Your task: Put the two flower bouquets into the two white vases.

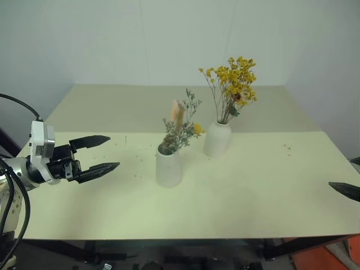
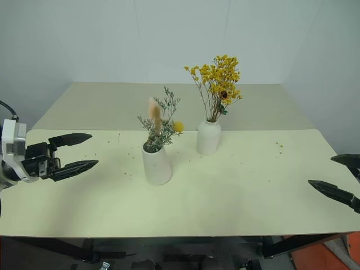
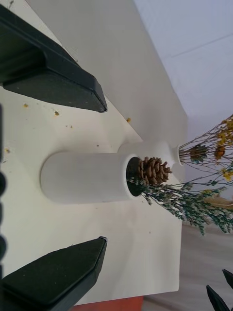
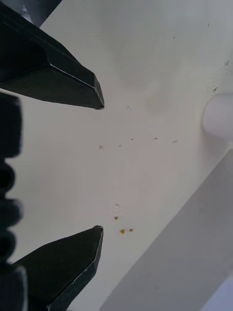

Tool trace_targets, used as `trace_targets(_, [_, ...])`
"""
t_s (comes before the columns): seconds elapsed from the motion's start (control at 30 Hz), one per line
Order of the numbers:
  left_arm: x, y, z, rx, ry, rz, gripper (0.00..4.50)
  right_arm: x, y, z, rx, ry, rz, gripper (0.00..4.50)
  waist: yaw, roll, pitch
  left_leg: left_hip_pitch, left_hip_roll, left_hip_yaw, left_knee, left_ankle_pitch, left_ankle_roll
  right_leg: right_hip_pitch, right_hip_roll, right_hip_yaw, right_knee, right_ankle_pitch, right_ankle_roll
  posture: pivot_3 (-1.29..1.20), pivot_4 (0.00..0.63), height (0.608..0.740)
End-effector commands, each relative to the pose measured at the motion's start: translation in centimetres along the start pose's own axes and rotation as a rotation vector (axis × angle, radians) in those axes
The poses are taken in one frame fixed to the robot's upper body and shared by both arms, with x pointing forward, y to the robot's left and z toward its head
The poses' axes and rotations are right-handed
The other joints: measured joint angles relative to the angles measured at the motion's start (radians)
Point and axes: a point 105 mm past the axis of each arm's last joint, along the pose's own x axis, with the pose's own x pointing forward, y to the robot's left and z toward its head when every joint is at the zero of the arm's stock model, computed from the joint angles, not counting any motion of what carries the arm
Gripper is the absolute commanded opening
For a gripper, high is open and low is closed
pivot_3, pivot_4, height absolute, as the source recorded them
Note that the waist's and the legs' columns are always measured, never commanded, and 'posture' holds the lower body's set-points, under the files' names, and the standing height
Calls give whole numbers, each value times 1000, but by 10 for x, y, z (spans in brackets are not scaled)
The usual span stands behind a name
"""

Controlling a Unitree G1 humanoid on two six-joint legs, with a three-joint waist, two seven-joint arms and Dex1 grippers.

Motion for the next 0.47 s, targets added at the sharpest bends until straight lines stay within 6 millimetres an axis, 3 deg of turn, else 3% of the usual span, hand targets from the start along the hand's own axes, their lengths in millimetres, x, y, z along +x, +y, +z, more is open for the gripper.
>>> trace_targets(0.03, [0, 0, 9, 44, 1, 2, 4485, 5, 5, 9, -11, -43, 19, 4500, 0, 0, 0, 0, 0, 0, 0, 0, 0, 0, 0, 0, 0, 0, 0, 0, 150, 740])
trace_targets(0.37, [-8, 1, 14, 63, 22, 10, 4485, 4, 9, 13, -27, -75, 72, 4500, 0, 0, 0, 0, 0, 0, 0, 0, 0, 0, 0, 0, -1, 1, -1, 0, 150, 740])
trace_targets(0.47, [-8, 1, 7, 82, 67, 24, 4485, 9, 10, 11, -12, -67, 60, 4500, 0, 0, 0, 0, 0, 0, 0, 0, 0, 0, 0, 0, -1, 1, -1, 0, 150, 740])
